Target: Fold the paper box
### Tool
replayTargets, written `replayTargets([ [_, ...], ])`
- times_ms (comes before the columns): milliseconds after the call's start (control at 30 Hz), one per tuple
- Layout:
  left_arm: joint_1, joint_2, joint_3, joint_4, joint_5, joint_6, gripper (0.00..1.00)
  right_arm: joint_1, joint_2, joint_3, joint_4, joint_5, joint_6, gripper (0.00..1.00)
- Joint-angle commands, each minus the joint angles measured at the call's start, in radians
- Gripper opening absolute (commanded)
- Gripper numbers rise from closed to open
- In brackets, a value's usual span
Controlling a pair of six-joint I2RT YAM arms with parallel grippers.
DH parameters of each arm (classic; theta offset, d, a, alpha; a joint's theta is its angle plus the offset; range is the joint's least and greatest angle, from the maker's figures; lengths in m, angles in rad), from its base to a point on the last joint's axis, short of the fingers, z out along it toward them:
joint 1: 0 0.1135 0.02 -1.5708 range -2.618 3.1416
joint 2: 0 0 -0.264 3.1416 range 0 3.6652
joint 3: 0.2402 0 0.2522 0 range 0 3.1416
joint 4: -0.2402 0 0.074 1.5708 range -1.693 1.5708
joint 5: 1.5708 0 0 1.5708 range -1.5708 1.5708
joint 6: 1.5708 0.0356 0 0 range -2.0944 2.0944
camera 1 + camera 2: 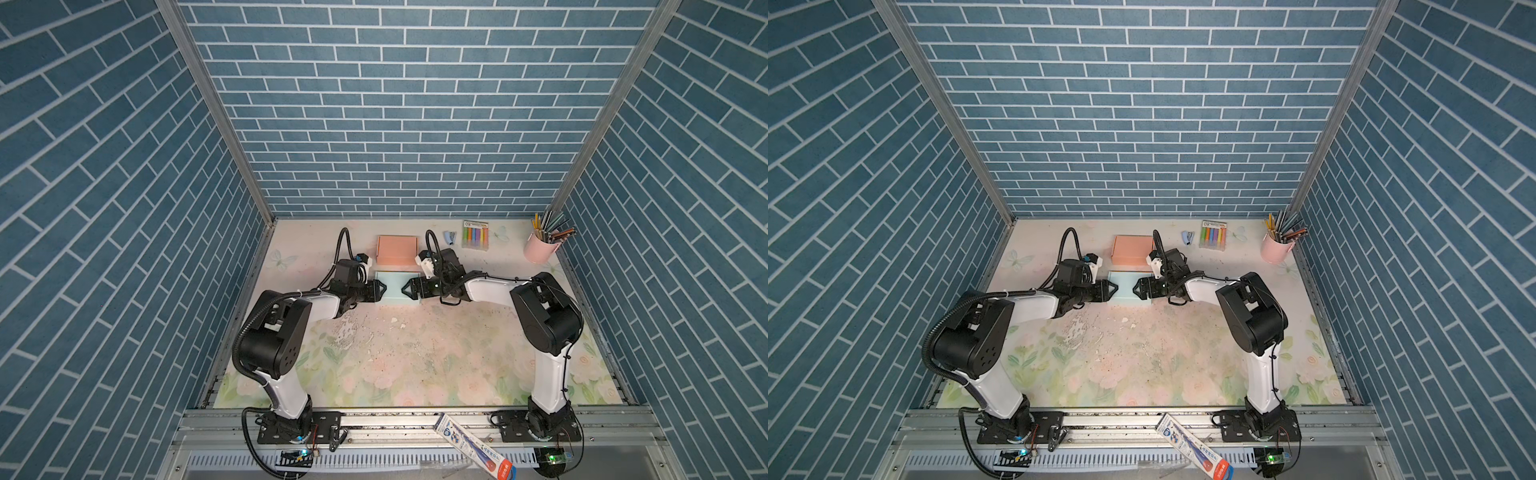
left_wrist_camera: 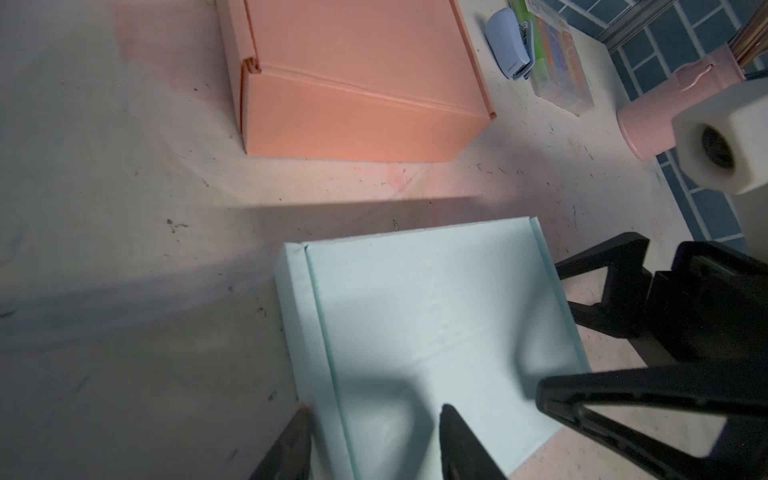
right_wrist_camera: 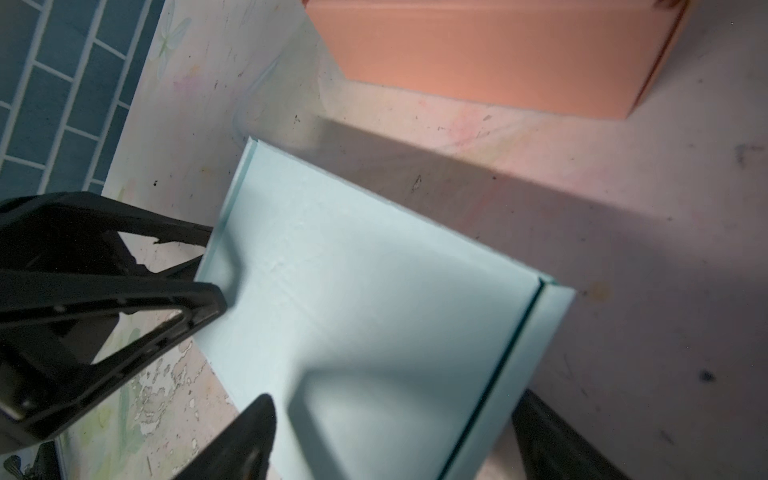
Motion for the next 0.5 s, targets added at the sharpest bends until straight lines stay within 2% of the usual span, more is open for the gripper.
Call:
replayTargets([
  [0, 0.017, -0.002, -0.007, 0.018, 0.016, -0.002, 0.55, 0.0, -0.041, -0.007, -0.011, 0.039, -0.03, 0.95],
  [233, 0.042, -0.081, -0.044, 0.0, -0.013, -0.005, 0.72, -0.001, -0.136, -0.06, -0.022, 0.104, -0.047, 0.97],
  [333, 0.042, -0.155, -0.068, -0.054, -0.061, 0.011, 0.88, -0.001, -0.222, -0.128, -0.008, 0.149, -0.057, 0.97],
  [467, 0.043, -0.287, -0.108, -0.161, -0.165, 0.046, 0.88, -0.008, -0.376, -0.257, 0.022, 0.209, -0.081, 0.97],
])
